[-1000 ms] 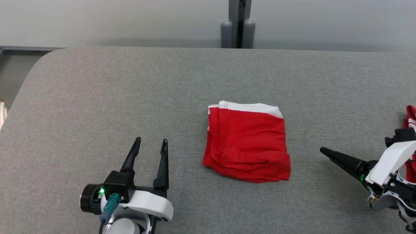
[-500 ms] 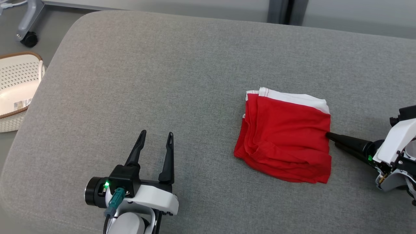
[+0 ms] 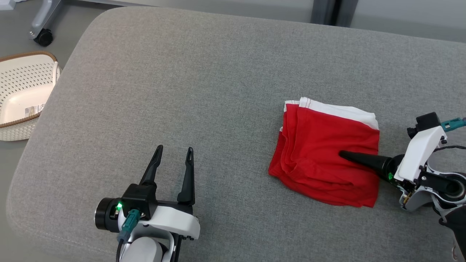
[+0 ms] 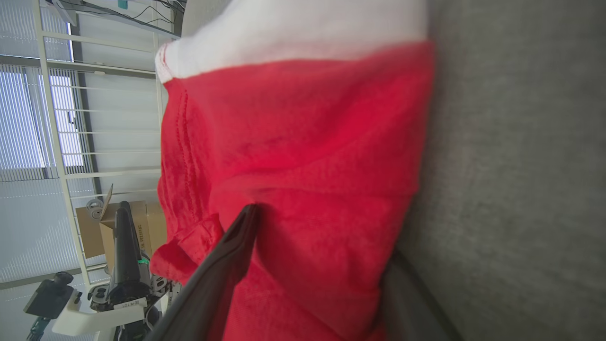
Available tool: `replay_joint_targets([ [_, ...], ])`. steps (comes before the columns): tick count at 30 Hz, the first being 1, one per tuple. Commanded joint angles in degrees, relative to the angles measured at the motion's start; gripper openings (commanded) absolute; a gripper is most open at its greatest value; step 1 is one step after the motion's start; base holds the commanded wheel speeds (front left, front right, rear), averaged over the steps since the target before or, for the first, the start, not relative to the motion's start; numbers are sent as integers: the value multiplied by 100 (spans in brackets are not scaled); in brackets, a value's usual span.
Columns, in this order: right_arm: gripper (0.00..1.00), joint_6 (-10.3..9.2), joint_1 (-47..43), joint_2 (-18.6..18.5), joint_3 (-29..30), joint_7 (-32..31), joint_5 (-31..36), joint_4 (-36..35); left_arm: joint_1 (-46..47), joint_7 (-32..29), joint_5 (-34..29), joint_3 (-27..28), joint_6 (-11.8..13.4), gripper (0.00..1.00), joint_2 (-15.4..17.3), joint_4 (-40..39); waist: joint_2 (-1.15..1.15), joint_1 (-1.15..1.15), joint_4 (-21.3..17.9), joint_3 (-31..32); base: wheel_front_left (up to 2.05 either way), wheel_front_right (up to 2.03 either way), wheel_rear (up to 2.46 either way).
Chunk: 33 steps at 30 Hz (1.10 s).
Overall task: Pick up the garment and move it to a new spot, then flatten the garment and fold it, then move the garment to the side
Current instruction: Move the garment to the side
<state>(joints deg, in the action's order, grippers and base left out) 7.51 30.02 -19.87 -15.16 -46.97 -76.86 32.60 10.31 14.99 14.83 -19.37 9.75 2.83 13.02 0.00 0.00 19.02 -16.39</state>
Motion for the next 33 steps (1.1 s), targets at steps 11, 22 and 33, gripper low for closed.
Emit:
replay_joint_targets([
  [11,98,-1,37,487,-238,49,173,207,192,20,62,-100,63,100,20,7,0,0,50,-64,0,0,0],
  [22,0,-1,55,72,-483,828,690,-269,113,20,53,-64,59,100,19,78,0,0,-53,141,0,0,0],
  [33,0,1,-5,-760,-1249,1478,1102,-865,-59,20,34,11,-16,100,20,139,0,0,-630,590,0,0,0],
])
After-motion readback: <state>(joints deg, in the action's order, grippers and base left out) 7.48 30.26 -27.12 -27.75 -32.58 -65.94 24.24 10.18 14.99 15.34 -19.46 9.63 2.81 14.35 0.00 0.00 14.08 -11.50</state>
